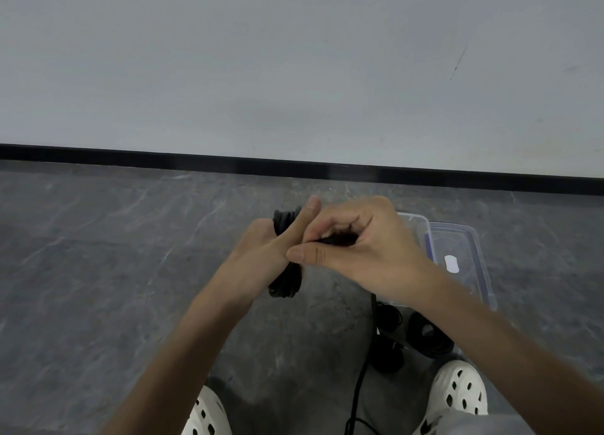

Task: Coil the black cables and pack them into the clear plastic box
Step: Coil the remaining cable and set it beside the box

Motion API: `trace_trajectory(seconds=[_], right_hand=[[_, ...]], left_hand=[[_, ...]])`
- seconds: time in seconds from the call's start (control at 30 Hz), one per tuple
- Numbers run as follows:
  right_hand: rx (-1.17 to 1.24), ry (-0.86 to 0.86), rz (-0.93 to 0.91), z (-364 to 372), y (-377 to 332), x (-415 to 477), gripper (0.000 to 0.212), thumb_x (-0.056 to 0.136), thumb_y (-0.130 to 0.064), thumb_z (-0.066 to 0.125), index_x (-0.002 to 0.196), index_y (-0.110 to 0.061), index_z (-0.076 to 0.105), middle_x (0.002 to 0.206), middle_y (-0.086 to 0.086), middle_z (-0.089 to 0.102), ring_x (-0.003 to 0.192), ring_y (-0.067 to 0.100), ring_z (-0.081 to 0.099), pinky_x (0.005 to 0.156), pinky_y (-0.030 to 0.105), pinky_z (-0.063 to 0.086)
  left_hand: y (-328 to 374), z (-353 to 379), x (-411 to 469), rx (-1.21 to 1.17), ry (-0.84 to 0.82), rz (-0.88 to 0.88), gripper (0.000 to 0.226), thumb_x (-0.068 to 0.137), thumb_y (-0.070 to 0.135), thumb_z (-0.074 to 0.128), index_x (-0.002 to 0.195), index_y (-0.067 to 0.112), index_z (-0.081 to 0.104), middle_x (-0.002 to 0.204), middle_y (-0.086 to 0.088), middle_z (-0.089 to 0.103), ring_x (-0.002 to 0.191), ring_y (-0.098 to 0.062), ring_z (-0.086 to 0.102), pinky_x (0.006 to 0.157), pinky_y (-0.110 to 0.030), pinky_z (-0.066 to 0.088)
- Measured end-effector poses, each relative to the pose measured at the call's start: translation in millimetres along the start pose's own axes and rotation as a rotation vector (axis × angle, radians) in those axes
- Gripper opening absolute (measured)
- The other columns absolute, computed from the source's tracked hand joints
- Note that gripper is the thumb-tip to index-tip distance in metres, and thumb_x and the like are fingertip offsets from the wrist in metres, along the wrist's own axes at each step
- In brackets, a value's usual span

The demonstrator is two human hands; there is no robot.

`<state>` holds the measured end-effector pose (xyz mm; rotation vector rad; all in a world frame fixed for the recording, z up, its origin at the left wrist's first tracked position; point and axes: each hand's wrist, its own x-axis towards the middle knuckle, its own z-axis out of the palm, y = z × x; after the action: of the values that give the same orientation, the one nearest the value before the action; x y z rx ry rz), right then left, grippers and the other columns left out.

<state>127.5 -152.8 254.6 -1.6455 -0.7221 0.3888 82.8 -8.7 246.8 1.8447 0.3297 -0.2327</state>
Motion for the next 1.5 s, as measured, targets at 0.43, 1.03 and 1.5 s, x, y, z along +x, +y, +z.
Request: trace_trajectory(seconds=[0.43,1.03,1.5], right_hand=[[0.026,0.130,0.031,-11,-6,4,0.050,0.048,-0.029,0.088,0.079,-0.003,0.058,0.060,0.007,0.066,0.056,0.016,0.064,0.055,0.027,0.052],[0.002,-0.033,-0.067,-29,8,10,0.025,0.060,-0.029,0.083,0.072,-0.014,0.065,0.073,-0.008,0.062,0.068,0.019,0.057,0.061,0.033,0.045],[0.039,0.021,-0.069,-36,14,13,0.015,0.071,-0.014,0.078,0.080,-0.004,0.071,0.078,0.000,0.069,0.076,0.016,0.067,0.076,0.031,0.054]], left_hand=[[6,0,-7,-0.211,-0.318,-0.006,0.108,0.065,0.094,0.013,0.075,-0.005,0.055,0.055,0.000,0.052,0.055,-0.014,0.054,0.066,-0.028,0.046],[1,-3,-6,-0.147,-0.456,0.077,0.034,0.069,0.047,0.070,0.073,0.014,0.059,0.071,-0.004,0.054,0.069,-0.012,0.054,0.065,-0.021,0.045],[1,-7,-6,-0.181,-0.469,0.079,0.040,0.079,0.037,0.067,0.083,0.000,0.053,0.077,-0.009,0.049,0.072,-0.015,0.055,0.068,-0.025,0.045]])
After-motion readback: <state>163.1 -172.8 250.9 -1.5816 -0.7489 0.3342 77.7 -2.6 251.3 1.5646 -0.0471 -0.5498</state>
